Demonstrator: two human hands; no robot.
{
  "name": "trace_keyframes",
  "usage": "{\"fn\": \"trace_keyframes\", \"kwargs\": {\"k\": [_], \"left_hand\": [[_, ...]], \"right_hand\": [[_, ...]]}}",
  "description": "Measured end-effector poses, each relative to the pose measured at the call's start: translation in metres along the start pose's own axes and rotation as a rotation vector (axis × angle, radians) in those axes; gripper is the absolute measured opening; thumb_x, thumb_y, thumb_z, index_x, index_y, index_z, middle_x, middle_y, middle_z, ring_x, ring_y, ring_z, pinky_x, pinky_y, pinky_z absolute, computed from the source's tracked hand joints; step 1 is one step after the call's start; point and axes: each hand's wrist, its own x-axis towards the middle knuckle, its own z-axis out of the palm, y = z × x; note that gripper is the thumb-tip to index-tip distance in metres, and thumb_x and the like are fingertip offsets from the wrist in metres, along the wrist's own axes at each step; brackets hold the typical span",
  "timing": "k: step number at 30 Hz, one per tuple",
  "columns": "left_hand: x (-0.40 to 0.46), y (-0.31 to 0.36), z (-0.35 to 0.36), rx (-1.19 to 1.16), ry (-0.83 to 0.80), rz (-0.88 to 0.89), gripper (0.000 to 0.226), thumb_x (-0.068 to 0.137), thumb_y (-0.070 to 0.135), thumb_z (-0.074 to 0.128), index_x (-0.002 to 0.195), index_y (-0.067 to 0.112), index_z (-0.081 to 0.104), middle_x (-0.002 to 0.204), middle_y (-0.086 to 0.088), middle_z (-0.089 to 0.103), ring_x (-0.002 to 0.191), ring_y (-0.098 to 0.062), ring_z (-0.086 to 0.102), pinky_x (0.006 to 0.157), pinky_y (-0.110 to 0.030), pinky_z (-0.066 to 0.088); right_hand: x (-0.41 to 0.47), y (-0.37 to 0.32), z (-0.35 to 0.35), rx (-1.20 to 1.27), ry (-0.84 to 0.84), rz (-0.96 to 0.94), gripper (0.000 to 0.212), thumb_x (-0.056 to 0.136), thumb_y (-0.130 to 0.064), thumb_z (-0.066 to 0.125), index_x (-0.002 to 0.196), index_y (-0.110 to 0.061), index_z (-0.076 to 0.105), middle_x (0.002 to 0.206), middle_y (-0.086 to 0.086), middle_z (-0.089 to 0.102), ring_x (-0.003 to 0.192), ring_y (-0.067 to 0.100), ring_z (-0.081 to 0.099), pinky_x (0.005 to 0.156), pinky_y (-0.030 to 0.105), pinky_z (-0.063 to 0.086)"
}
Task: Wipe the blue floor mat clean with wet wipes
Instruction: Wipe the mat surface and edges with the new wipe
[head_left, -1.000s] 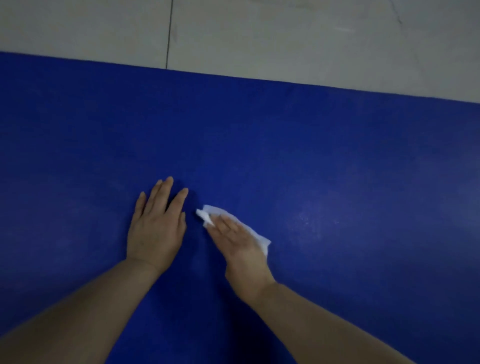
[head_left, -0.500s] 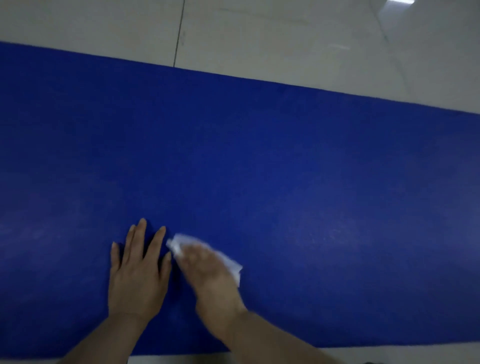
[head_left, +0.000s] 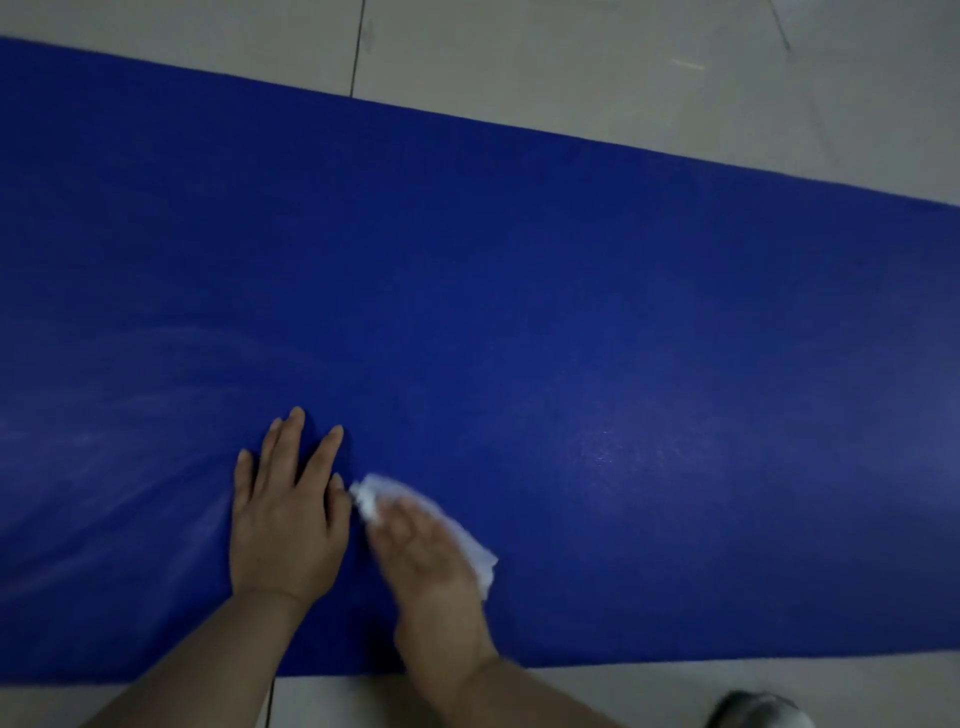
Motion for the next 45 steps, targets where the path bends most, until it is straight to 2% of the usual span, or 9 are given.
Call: {"fn": "trace_keyframes", "kwargs": {"k": [4,10,12,15,17,20,35,41,45], "left_hand": [[0.000,0.000,-0.002,-0.002,0.008,0.003,0.057,0.091,0.031,0.022,0.137,0.013,0.050,0.153,-0.015,0.030,0.142,-0.028,0.025,0.117,-0.041,0.005],[0.001,0.001,-0.001,-0.027,0.027,0.008,0.056,0.091,0.030,0.023,0.136,0.012,0.051,0.152,-0.016,0.032,0.141,-0.030,0.026,0.117,-0.047,0.011],[0.000,0.000,-0.003,-0.035,0.025,0.011,0.056,0.091,0.029,0.023,0.136,0.012,0.052,0.151,-0.017,0.033,0.140,-0.031,0.027,0.117,-0.047,0.011],[-0.001,0.000,-0.003,-0.046,0.011,0.001,0.058,0.090,0.030,0.021,0.137,0.012,0.051,0.153,-0.016,0.030,0.142,-0.030,0.025,0.117,-0.045,0.009],[0.000,0.000,-0.003,-0.047,-0.001,-0.005,0.060,0.089,0.030,0.020,0.138,0.012,0.049,0.154,-0.015,0.028,0.143,-0.028,0.023,0.118,-0.044,0.008],[0.000,-0.002,-0.002,-0.052,0.007,0.006,0.058,0.091,0.029,0.020,0.138,0.011,0.049,0.154,-0.015,0.029,0.143,-0.029,0.023,0.118,-0.045,0.010],[-0.001,-0.004,-0.003,-0.066,0.019,0.010,0.058,0.091,0.028,0.018,0.136,0.009,0.051,0.152,-0.016,0.032,0.142,-0.030,0.026,0.117,-0.046,0.012],[-0.001,-0.003,-0.001,-0.075,0.039,0.010,0.050,0.092,0.021,0.029,0.134,0.008,0.052,0.150,-0.017,0.034,0.141,-0.032,0.028,0.117,-0.050,0.015],[0.001,-0.004,-0.002,-0.090,0.021,0.005,0.058,0.090,0.028,0.020,0.136,0.009,0.051,0.153,-0.015,0.031,0.143,-0.028,0.023,0.119,-0.045,0.009]], "right_hand": [[-0.024,0.047,0.011,0.230,0.182,0.153,0.055,0.100,-0.003,0.026,0.152,-0.010,0.012,0.153,-0.026,0.005,0.146,0.006,0.006,0.118,0.028,0.016],[0.025,0.128,-0.002,0.078,-0.065,0.517,0.076,0.082,0.004,0.053,0.149,0.000,0.015,0.159,0.012,-0.008,0.146,0.027,-0.008,0.116,0.024,-0.006],[0.035,0.100,-0.012,-0.159,-0.227,0.157,0.060,0.079,0.008,0.051,0.138,0.008,0.037,0.155,0.024,-0.016,0.141,0.040,-0.020,0.118,0.043,-0.008],[0.025,0.043,-0.018,-0.258,-0.209,-0.303,0.066,0.090,0.006,0.021,0.144,0.007,-0.016,0.154,0.020,-0.023,0.142,0.033,-0.019,0.118,0.039,-0.006],[0.002,0.020,-0.014,0.000,-0.084,-0.343,0.056,0.100,-0.014,0.014,0.148,-0.009,-0.014,0.160,0.006,-0.004,0.146,0.017,-0.008,0.118,0.026,-0.005],[-0.049,0.035,0.010,0.558,-0.084,-0.421,0.046,0.098,-0.012,0.032,0.141,-0.019,0.043,0.147,-0.001,0.043,0.143,0.011,0.022,0.118,0.027,0.012],[-0.012,0.048,-0.014,0.727,-0.234,-0.857,0.040,0.087,0.005,0.060,0.126,0.002,0.058,0.138,0.018,0.051,0.134,0.031,0.038,0.119,0.025,0.009],[0.042,0.126,-0.017,0.737,0.065,0.109,0.061,0.082,0.019,0.044,0.139,-0.002,0.043,0.148,0.018,0.037,0.140,0.034,0.030,0.118,0.036,0.018],[0.036,0.047,-0.005,0.620,0.053,-0.329,0.072,0.085,0.013,0.048,0.148,-0.006,0.018,0.155,0.008,0.012,0.144,0.028,0.019,0.120,0.036,0.003]]}}
